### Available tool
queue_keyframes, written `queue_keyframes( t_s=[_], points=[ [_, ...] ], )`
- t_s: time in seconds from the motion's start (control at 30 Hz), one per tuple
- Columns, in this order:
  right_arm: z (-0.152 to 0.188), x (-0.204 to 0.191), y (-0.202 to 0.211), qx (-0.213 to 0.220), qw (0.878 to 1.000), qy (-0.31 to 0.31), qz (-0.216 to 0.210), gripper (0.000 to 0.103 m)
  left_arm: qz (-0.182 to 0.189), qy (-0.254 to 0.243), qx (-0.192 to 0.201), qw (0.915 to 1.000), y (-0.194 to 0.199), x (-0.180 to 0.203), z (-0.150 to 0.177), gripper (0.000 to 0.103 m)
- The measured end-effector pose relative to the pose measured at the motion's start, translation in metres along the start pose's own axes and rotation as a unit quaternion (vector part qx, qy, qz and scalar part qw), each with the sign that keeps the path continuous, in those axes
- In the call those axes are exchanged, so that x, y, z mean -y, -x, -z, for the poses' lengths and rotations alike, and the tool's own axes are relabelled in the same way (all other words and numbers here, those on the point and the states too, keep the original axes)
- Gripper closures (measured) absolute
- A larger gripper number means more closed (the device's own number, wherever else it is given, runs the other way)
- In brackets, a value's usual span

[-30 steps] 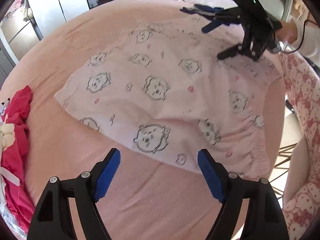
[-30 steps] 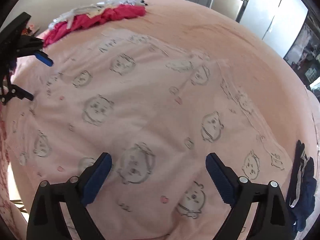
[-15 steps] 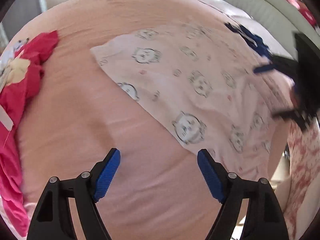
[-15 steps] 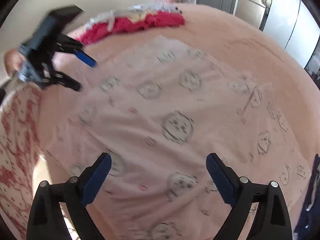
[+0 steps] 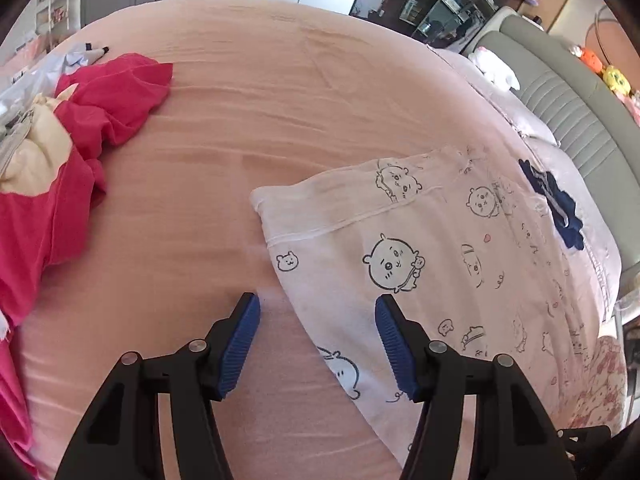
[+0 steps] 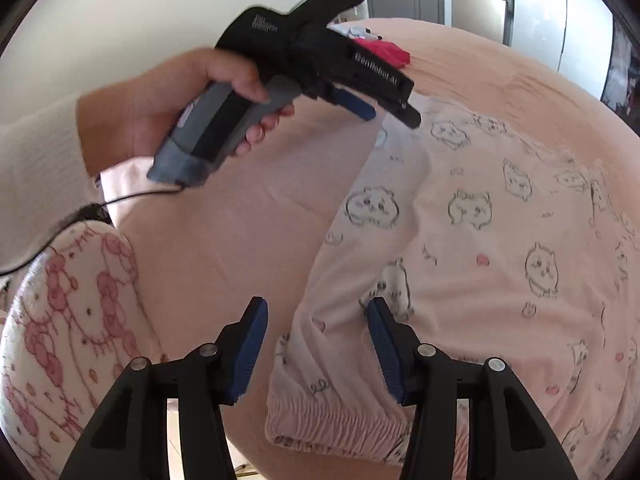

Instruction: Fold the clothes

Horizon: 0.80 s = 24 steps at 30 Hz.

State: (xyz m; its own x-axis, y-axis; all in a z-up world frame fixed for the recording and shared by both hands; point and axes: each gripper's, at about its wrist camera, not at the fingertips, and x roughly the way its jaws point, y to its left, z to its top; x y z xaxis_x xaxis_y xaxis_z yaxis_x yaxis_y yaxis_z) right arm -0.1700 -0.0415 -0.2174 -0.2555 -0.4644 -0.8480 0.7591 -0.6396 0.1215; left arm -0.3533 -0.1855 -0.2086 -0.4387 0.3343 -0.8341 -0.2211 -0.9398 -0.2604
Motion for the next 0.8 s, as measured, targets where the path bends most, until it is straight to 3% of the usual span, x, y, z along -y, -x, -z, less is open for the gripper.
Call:
queue_keyframes(
  t_s=[0.03,0.07,0.2,0.3,0.43,0.6,0.7,0.8],
  points=[
    [0.005,0.004,-0.004,-0.008,1.0,-0.012,0.004,0.052,-0.01,-0.017,-0.001,0.9998,0.001,0.005,0.003,0.071],
    [0.006,0.01,0.0,0.0,0.999,-0.033,-0.006,0.053,-0.012,-0.03,-0.004,0.9995,-0.005,0.015,0.003,0.072],
    [-0.026,0.035,0.015,0.039,0.997,-0.07,0.004,0.052,-0.02,-0.064,-0.013,0.9976,0.011,0.03,0.029,0.072],
    [-0.058,0.054,-0.002,0.031,0.996,-0.061,0.053,0.052,-0.019,-0.066,-0.04,0.9968,0.024,0.037,0.051,0.071],
    [-0.063,0.085,-0.035,-0.018,0.995,-0.087,0.056,0.052,0.016,-0.045,-0.053,0.9974,0.034,0.053,0.075,0.071],
    [-0.061,0.114,-0.009,0.034,0.991,-0.108,0.073,0.052,0.029,-0.034,-0.056,0.9975,0.032,0.067,0.083,0.072],
    [-0.061,0.132,-0.015,-0.005,0.993,-0.094,0.068,0.052,0.04,-0.011,-0.054,0.9977,0.034,0.06,0.08,0.099],
    [-0.065,0.133,-0.033,-0.036,0.996,-0.052,0.058,0.052,0.036,0.01,-0.051,0.998,0.042,0.048,0.082,0.101]
  ],
)
